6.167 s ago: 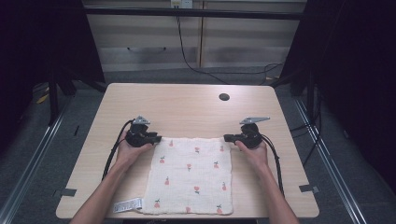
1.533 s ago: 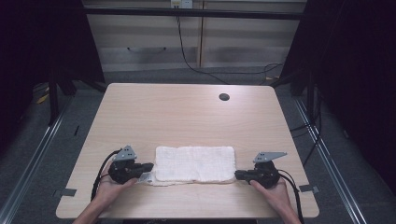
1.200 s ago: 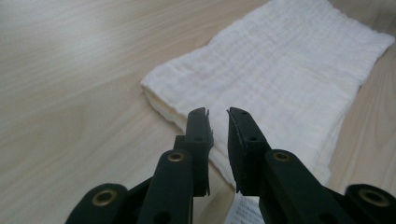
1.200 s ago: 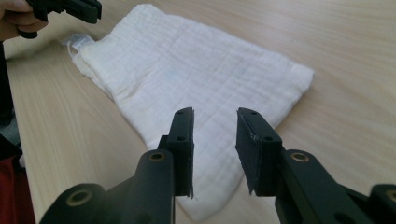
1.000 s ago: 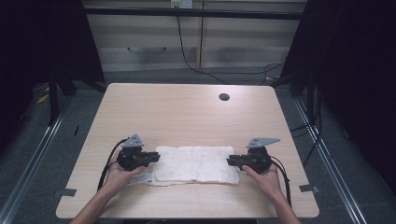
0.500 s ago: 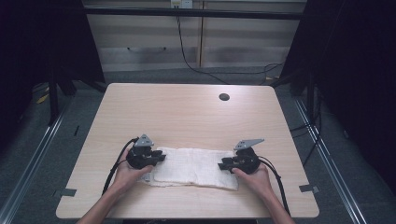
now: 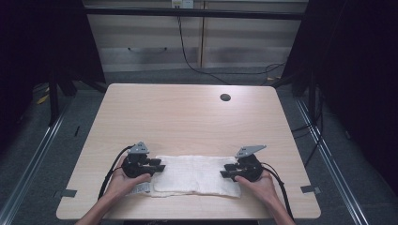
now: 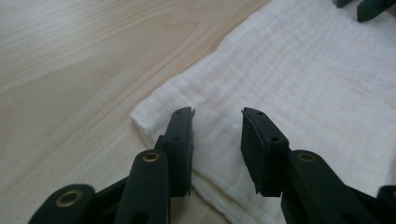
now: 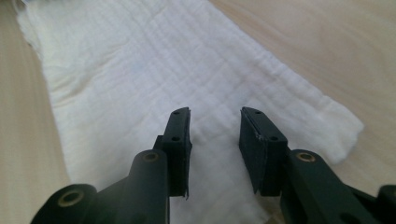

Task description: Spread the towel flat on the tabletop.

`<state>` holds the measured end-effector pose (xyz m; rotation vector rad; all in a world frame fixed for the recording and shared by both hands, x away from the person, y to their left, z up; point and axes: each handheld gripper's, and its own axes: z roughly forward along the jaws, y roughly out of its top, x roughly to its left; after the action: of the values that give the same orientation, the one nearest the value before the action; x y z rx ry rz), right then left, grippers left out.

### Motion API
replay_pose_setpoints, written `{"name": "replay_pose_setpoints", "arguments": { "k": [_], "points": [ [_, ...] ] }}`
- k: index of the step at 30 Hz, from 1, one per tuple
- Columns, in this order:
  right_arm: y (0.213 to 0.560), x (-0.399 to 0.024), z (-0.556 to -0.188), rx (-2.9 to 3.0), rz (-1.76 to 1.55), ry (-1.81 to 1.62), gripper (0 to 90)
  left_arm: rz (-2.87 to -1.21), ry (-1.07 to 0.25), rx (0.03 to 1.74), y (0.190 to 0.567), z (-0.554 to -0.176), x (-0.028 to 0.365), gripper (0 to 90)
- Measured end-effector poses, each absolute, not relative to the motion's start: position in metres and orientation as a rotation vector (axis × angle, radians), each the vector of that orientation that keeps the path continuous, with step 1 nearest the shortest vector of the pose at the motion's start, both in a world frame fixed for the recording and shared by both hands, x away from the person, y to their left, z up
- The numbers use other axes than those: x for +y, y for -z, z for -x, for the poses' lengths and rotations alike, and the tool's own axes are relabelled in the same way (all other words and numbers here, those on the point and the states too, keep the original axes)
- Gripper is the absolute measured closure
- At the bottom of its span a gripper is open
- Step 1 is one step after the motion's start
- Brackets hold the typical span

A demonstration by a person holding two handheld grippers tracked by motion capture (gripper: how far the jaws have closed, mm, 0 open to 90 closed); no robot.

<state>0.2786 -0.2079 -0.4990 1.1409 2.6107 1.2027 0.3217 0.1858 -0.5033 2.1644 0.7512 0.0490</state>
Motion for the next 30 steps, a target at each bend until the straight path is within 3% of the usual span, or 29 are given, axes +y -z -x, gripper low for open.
{"name": "replay_pose_setpoints", "arguments": {
  "k": [3,10,25,30],
  "points": [
    [0.496,-0.215,-0.284,2.591,-1.125,-1.338,67.1,-2.150,-0.023,0.755,0.504,-0.324,0.188,63.6],
    [0.482,-0.236,-0.300,2.448,-1.224,-1.324,61.5,-2.150,-0.027,0.753,0.504,-0.323,0.188,63.6],
    [0.503,-0.233,-0.318,2.484,-1.262,-1.200,58.3,-2.157,-0.074,0.716,0.505,-0.318,0.186,60.9],
    [0.504,-0.231,-0.316,2.492,-1.235,-1.180,74.9,-2.191,-0.112,0.699,0.503,-0.316,0.183,59.6]
  ]
}}
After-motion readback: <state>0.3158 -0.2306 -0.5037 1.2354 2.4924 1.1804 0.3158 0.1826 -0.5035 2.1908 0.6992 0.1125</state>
